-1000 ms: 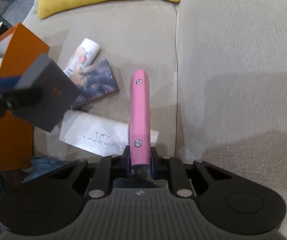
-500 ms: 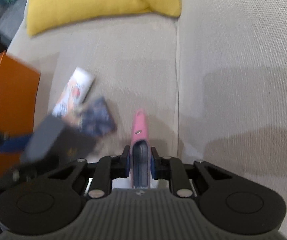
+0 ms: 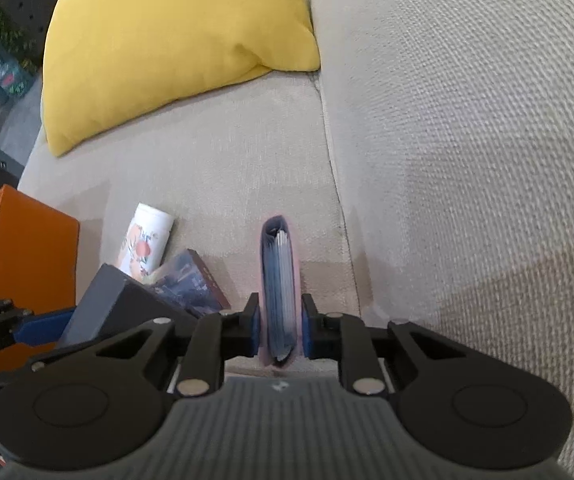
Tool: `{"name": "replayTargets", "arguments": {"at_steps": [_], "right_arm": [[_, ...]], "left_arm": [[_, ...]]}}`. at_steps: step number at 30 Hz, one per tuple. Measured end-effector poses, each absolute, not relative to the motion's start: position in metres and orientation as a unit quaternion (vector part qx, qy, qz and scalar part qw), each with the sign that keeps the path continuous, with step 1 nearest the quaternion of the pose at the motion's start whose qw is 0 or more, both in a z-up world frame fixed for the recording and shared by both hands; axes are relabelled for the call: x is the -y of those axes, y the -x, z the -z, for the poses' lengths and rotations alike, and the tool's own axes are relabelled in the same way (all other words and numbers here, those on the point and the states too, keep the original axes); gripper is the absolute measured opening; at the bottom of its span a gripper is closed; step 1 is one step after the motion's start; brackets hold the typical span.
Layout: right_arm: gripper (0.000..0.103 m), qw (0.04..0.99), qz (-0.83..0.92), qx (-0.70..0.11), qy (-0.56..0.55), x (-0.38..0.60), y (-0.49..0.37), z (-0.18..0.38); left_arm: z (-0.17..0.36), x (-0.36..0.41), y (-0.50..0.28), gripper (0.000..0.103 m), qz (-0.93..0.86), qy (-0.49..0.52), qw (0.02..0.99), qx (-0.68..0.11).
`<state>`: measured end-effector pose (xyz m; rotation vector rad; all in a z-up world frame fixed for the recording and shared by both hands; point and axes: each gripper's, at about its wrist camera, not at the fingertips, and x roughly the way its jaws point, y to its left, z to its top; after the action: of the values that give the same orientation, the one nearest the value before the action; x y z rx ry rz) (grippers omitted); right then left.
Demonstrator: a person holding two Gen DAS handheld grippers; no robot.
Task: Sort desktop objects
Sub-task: 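Lift the pink case with the right tool while the left tool grasps the dark grey box, then carry the pink case and dark grey box over the orange box with both tools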
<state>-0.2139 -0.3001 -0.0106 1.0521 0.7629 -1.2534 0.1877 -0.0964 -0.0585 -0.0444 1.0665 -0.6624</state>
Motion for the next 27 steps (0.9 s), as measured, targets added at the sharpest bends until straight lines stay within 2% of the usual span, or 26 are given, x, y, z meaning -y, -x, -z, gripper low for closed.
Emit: {"name": "replayTargets", "arguments": {"at_steps": [5, 18, 27], "right_arm": [[0.018, 0.634, 0.559, -0.309, -0.436, 0.283, 0.204, -0.006], [0.018, 0.723, 0.532, -0.252, -0.36, 0.204, 0.136, -0.109], [0.018, 0.783, 0.454, -0.253, -0.341, 0.187, 0.048, -0.124]], "left_arm": [[0.035, 0.082, -0.174, 0.04, 0.311, 0.026, 0.822, -0.476], [-0.054, -0.007, -0.118, 0.04, 0.287, 0.04, 0.876, -0.386], [-0.065, -0.095, -0.095, 0.04, 0.2, 0.058, 0.906, -0.368]]}}
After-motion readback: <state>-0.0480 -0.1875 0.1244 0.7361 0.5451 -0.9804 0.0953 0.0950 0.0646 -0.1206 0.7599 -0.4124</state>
